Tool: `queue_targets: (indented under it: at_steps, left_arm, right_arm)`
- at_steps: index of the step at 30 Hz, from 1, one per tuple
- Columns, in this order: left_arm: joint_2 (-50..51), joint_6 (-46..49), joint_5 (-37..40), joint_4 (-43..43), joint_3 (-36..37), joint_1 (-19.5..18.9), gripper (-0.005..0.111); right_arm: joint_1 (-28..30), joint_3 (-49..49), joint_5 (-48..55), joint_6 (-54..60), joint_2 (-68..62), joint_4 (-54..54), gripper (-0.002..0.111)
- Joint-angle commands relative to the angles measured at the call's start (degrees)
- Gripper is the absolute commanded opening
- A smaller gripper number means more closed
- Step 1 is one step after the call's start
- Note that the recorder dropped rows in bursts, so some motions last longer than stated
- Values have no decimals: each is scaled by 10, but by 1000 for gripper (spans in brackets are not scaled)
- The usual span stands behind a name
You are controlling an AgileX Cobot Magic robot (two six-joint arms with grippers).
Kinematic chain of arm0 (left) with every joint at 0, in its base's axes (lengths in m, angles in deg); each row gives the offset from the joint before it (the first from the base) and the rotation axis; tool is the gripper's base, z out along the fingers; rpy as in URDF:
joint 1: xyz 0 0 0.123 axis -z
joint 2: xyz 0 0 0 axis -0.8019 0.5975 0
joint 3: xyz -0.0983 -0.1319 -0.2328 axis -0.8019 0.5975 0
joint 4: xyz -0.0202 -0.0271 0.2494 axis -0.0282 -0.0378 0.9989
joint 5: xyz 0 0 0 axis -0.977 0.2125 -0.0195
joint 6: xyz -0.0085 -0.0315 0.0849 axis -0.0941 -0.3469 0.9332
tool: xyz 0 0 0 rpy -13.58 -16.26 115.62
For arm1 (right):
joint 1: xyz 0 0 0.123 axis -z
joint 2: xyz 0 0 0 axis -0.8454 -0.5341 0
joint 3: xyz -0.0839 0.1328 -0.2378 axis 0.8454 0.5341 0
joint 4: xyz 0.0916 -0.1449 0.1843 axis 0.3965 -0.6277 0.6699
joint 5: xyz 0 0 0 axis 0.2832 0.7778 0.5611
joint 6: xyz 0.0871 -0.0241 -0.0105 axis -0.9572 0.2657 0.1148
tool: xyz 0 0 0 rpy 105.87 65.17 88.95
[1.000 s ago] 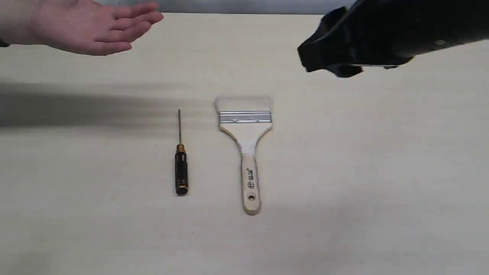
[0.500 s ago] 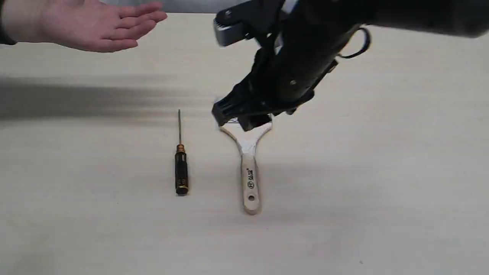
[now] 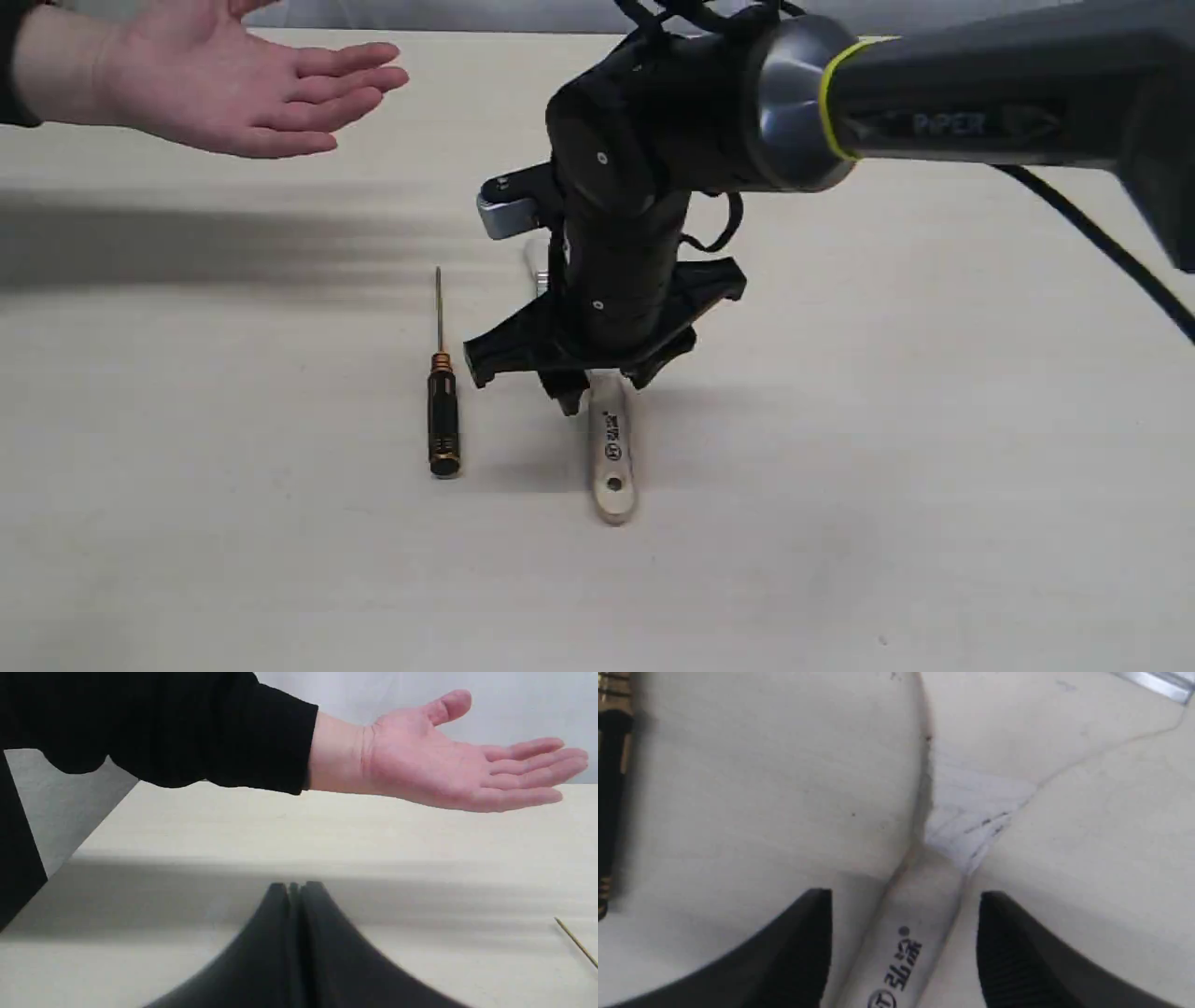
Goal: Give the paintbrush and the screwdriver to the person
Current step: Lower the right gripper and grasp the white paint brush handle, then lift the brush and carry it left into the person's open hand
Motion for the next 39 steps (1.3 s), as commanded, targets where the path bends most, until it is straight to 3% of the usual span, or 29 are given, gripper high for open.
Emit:
queue_targets:
  at_steps: [1,17,25,31,39]
  left_arm:
    - [-1,-1,-7,0,1,3,0]
    - [-1,-1,-7,0,1,3,0]
    - [-1,-1,-6,-3,1,3,0]
    - [-1,-1,-6,-3,1,3,0]
    - [-1,-1,-6,-3,1,3,0]
  right_arm:
    - [-1,-4,-21,-29,-6,-6,51]
    - [2,-5,-72,-132,-49,-83,47]
    - [2,-5,-59,-133,-49,-104,4]
    - [-3,-6,-78,-115,-16,-109,4]
    - [-43,-25,-95,-58,127,-103,4]
